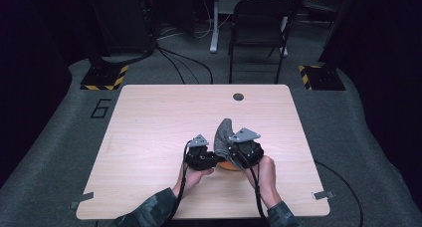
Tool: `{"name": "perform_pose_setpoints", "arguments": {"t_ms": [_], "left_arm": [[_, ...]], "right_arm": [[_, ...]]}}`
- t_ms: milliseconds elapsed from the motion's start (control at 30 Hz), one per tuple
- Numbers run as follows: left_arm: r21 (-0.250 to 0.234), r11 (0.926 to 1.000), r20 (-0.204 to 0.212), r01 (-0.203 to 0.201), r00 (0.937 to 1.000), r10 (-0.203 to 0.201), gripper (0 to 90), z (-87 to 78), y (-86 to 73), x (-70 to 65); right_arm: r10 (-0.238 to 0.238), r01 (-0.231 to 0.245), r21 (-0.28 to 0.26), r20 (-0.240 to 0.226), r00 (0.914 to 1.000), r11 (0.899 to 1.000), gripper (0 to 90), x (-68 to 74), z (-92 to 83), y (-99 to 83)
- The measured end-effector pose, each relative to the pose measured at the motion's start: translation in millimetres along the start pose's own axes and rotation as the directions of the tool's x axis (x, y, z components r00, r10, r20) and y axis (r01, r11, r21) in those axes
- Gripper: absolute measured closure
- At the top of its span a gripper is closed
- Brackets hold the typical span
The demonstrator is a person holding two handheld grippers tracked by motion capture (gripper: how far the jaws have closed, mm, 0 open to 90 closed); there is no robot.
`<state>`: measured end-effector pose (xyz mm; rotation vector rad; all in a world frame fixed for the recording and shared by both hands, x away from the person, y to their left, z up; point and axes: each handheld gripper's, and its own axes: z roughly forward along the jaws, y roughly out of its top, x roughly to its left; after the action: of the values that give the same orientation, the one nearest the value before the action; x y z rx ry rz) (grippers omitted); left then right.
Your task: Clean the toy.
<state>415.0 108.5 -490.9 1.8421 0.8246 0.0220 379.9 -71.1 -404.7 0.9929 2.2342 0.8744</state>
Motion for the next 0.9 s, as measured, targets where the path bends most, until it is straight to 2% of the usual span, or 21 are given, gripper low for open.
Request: {"name": "perform_pose_setpoints", "arguments": {"t_ms": [133, 200, 233, 300, 433, 600, 900], "left_arm": [[-0.002, 1.0, 0.009, 0.007, 0.9999, -0.007, 76.0, 1.1, 0.2, 1.1], [0.002, 1.0, 0.011, 0.003, 0.9999, -0.003, 76.0, 1.2, 0.4, 1.8], [-0.007, 0.9999, 0.01, 0.014, 0.9999, -0.014, 76.0, 1.9, 0.3, 0.9], [0.003, 1.0, 0.01, -0.006, 0.9999, 0.006, 76.0, 1.6, 0.6, 2.2], [0.001, 1.0, 0.013, -0.007, 0.9999, 0.007, 75.9, 2.0, 0.7, 1.2], [0.001, 1.0, 0.016, 0.004, 0.9999, -0.004, 75.9, 1.4, 0.7, 1.9], [0.0, 1.0, 0.025, -0.003, 0.9997, 0.003, 75.9, 2.4, 1.1, 3.1]], "right_arm": [[0.013, -0.013, 0.004, 0.014, 0.9998, 1.0, 75.8, -9.4, 4.1, -5.8], [0.036, -0.036, 0.012, 0.026, 0.999, 0.999, 75.7, -15.0, 2.7, -8.6], [0.047, -0.047, 0.011, 0.026, 0.9986, 0.999, 75.7, -18.6, 2.7, -10.5], [0.071, -0.072, 0.015, 0.034, 0.9969, 0.997, 75.7, -24.5, 2.6, -13.8], [0.091, -0.092, 0.025, 0.038, 0.9951, 0.995, 75.6, -35.1, 1.8, -19.6], [0.134, -0.136, 0.039, 0.057, 0.9894, 0.99, 75.6, -45.6, 2.6, -26.0], [0.187, -0.192, 0.08, 0.069, 0.98, 0.978, 75.8, -65.0, 10.1, -42.4]]}}
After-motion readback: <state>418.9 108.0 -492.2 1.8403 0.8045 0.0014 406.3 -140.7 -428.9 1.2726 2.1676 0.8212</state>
